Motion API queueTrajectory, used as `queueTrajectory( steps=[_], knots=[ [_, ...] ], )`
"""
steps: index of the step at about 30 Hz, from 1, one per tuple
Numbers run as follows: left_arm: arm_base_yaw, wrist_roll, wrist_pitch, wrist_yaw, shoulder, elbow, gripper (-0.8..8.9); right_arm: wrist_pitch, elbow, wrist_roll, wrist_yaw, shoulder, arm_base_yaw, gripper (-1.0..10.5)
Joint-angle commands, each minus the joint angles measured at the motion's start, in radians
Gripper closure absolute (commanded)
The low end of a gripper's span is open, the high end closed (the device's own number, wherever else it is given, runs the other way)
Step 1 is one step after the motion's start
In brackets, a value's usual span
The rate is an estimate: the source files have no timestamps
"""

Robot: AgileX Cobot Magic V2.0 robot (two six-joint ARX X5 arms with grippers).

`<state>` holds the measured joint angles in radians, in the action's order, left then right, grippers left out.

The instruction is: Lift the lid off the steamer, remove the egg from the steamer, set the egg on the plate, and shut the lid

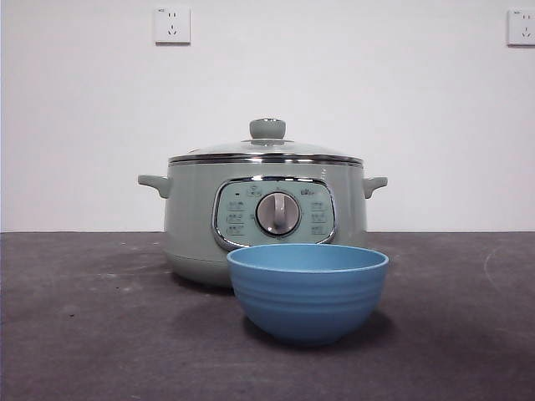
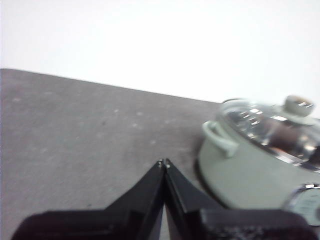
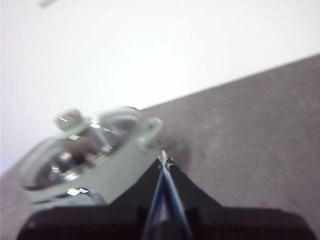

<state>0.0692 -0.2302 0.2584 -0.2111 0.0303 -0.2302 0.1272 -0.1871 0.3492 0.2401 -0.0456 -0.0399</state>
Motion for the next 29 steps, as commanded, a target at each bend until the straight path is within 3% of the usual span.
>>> queueTrajectory(
  steps=[1, 8, 13, 21, 24, 29],
  knots=[
    [0.003, -0.013, 0.032, -0.056, 0.027, -0.076, 8.21, 0.027, -0.076, 0.013, 0.052, -0.048, -0.002, 9.6],
    [0.003, 0.003, 0.153, -0.185, 0.145, -0.278, 8.21, 0.238, -0.346, -0.13, 0.182, -0.25, -0.002, 9.6],
    [0.003, 0.051, 0.232, -0.307, 0.241, -0.405, 8.21, 0.447, -0.558, -0.28, 0.209, -0.409, -0.003, 9.6],
    [0.003, 0.161, 0.411, -0.432, 0.367, -0.575, 8.21, 0.739, -0.822, -0.446, 0.243, -0.603, -0.022, 9.6],
    [0.003, 0.208, 0.465, -0.446, 0.399, -0.614, 8.21, 0.821, -0.872, -0.483, 0.289, -0.649, -0.03, 9.6],
    [0.003, 0.208, 0.481, -0.448, 0.428, -0.629, 8.06, 0.84, -0.883, -0.485, 0.293, -0.674, -0.033, 9.4]
  ],
)
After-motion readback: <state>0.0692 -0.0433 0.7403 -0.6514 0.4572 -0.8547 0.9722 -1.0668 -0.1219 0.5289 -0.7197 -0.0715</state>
